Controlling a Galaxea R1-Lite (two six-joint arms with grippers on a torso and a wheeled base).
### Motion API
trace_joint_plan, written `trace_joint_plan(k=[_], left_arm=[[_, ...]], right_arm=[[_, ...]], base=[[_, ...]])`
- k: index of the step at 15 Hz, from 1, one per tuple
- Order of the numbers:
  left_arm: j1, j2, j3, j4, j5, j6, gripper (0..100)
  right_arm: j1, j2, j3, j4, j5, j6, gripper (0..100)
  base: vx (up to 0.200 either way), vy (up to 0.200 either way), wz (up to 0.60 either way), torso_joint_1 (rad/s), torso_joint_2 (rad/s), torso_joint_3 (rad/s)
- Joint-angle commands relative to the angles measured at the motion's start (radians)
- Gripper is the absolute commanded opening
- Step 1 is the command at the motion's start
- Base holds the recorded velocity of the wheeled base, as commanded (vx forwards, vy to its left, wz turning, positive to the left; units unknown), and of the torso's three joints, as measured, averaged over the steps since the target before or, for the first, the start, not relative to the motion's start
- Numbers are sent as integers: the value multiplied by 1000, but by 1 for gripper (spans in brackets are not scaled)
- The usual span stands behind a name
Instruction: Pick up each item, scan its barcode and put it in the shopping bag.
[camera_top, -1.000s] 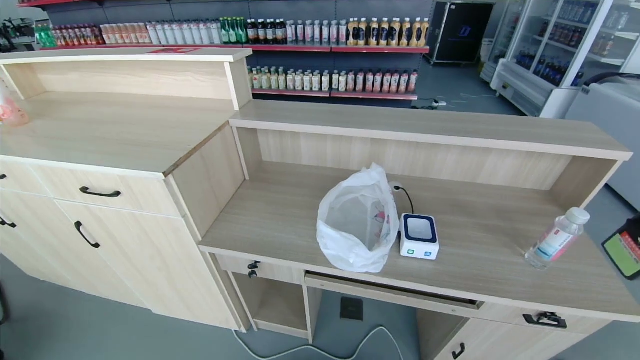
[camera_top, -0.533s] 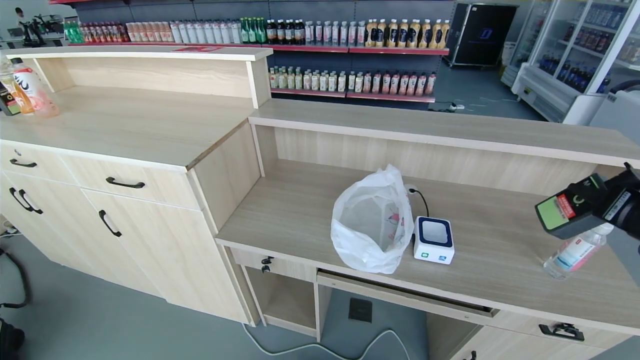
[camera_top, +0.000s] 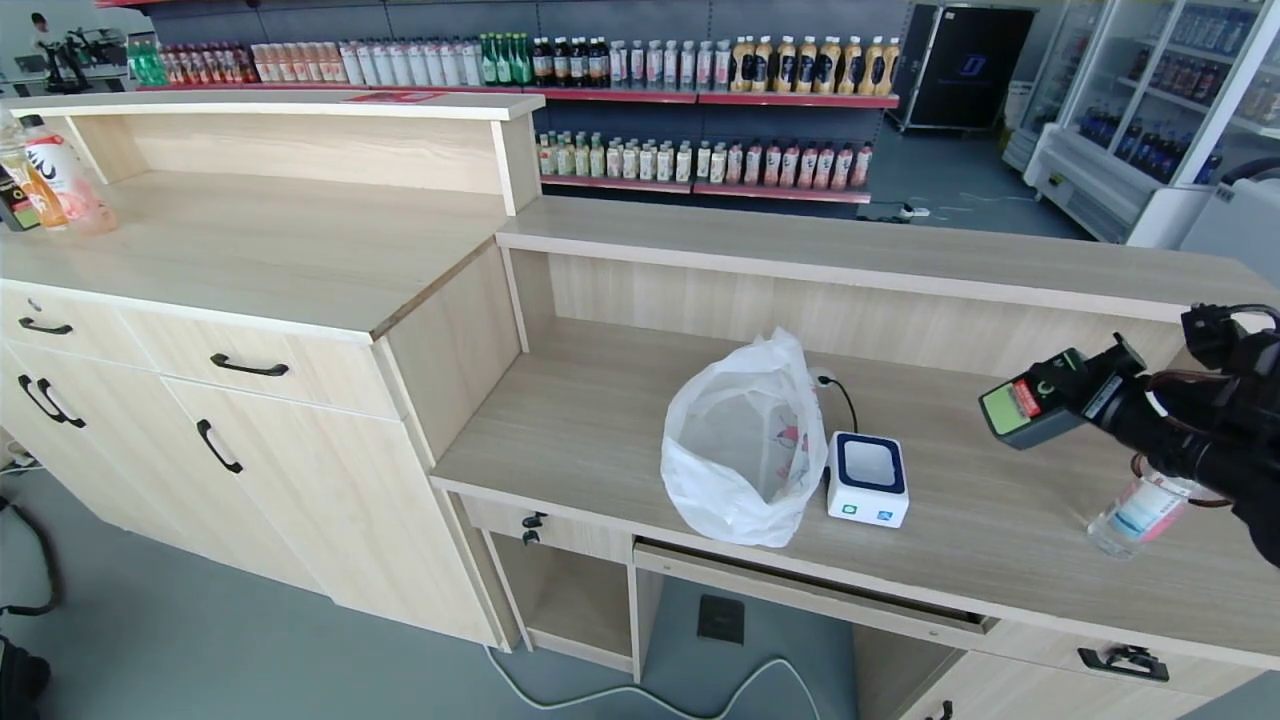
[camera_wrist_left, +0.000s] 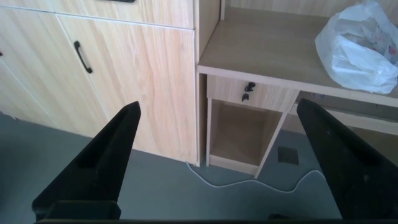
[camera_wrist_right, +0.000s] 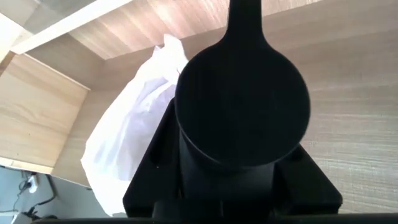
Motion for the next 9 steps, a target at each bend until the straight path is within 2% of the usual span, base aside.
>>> trace_joint_plan(k=[1, 5, 9], left_arm=[[0, 0, 0, 0, 1, 0, 100], [0, 0, 0, 0, 1, 0, 100], [0, 0, 0, 0, 0, 0, 100]], right_arm=[[2, 102, -3, -13, 38, -1, 0], [5, 116, -3, -14, 90, 3, 0], [5, 139, -5, -31, 93, 2, 0]], base=[[0, 0, 0, 0, 0, 0], [0, 0, 0, 0, 0, 0], [0, 0, 0, 0, 0, 0]])
